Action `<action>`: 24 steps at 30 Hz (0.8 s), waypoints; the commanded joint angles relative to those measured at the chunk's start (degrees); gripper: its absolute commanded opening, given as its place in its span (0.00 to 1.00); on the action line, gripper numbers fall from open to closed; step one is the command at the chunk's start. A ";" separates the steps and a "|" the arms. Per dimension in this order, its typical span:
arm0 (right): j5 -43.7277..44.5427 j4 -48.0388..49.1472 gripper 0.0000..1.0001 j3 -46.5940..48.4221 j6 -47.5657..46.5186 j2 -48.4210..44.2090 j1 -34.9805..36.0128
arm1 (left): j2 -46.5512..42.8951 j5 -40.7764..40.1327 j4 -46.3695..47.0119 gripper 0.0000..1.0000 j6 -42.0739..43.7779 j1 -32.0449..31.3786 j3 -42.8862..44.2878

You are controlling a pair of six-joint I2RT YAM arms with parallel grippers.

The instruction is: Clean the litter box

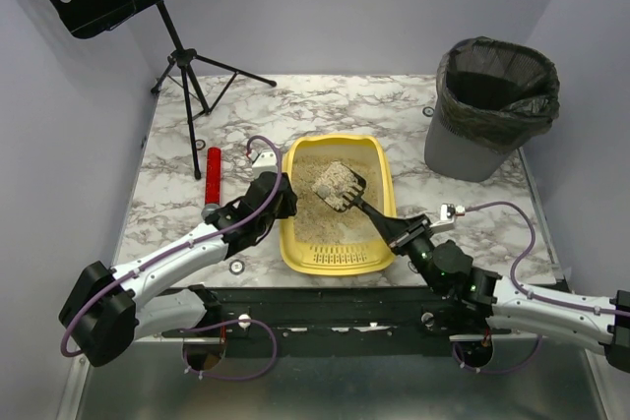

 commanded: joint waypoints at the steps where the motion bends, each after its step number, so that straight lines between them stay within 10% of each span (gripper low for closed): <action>1: -1.36 4.33 0.00 -0.26 -1.23 -4.55 0.38 | 0.09 6.57 -3.40 0.11 0.13 -0.33 -3.18; 12: 0.06 10.15 0.00 0.26 6.24 0.63 0.38 | -0.53 5.77 -3.22 0.11 0.13 -0.33 -3.44; 17: 5.92 1.15 0.00 -1.13 25.13 0.88 0.38 | -0.71 5.42 -3.05 0.11 -0.04 -0.33 -3.62; 21: 0.32 25.86 0.00 -4.46 5.83 5.48 0.38 | -0.36 4.99 -3.92 0.11 0.31 -0.33 -3.01; 24: 4.51 12.74 0.01 -4.75 16.15 -0.23 0.29 | -0.97 4.46 -4.01 0.11 -0.04 -0.33 -3.53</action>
